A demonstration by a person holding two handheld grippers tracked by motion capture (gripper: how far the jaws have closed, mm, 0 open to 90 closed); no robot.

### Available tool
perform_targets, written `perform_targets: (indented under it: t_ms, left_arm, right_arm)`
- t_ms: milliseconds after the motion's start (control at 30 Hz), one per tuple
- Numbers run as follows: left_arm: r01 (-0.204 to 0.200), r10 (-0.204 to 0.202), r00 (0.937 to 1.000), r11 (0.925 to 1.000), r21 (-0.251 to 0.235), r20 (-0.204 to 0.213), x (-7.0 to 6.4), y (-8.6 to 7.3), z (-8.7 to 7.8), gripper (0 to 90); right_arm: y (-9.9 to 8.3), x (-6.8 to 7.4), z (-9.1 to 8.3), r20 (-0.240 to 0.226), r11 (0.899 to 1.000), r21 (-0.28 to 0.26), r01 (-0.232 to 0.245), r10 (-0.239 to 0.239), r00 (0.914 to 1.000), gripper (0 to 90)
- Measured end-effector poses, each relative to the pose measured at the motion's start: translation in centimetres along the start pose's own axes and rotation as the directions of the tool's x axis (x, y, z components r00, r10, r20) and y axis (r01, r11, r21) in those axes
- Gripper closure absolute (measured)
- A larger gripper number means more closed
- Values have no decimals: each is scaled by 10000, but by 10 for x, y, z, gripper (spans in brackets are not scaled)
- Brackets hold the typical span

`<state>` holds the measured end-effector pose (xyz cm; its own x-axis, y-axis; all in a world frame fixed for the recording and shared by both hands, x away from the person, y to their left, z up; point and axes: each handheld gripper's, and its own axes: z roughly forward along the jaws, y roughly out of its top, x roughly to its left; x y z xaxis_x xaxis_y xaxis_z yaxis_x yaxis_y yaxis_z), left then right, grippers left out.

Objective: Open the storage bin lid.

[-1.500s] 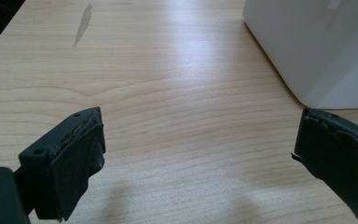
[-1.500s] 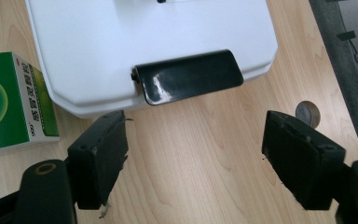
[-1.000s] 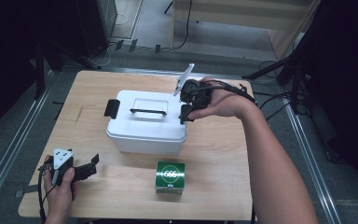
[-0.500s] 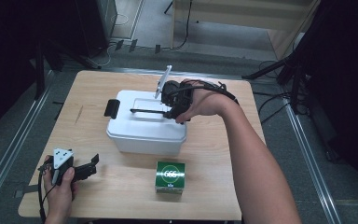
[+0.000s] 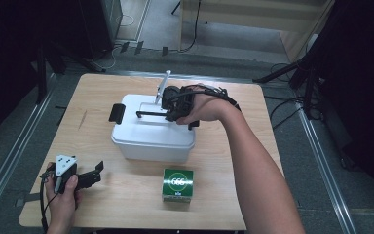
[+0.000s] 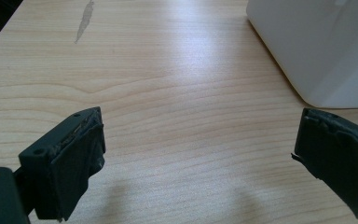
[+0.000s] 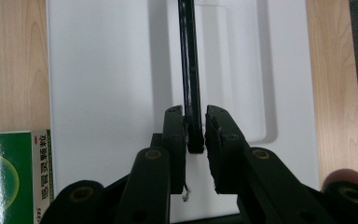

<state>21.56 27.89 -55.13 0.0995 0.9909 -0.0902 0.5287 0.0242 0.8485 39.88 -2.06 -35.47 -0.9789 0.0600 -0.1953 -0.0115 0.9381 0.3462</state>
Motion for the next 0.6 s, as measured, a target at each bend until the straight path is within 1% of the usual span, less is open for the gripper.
perform_targets:
  t_ms: [133,167,200,233,300,333,467,533,600]
  left_arm:
    - [-27,27,10000,10000,54,32,0,0,0,24]
    - [-27,27,10000,10000,62,32,0,0,0,24]
    - [-22,22,10000,10000,65,35,0,0,0,24]
    - [-27,27,10000,10000,70,40,0,0,1,24]
    - [-16,15,10000,10000,70,50,0,0,1,24]
    - [-15,15,10000,10000,77,50,0,0,1,24]
    - [-30,29,10000,10000,77,57,0,0,1,24]
    - [-18,17,10000,10000,71,71,0,0,1,24]
    - [-3,2,10000,10000,72,77,0,0,1,24]
  right_arm:
    - [4,1,3,79,9999,-19,114,-114,9999,810]
    - [5,0,4,78,9997,-118,199,-198,9998,825]
    - [6,1,3,84,9999,-83,127,-126,9999,826]
    - [7,1,4,112,9997,-78,220,-219,9997,825]
    - [7,1,4,144,9996,-127,242,-240,9996,824]
    - [8,1,4,189,9998,-98,177,-175,9997,820]
    - [11,2,2,180,9989,-335,326,-320,9993,813]
    - [14,3,1,304,9985,-345,421,-411,9987,834]
    - [15,3,1,306,9985,-322,448,-438,9986,836]
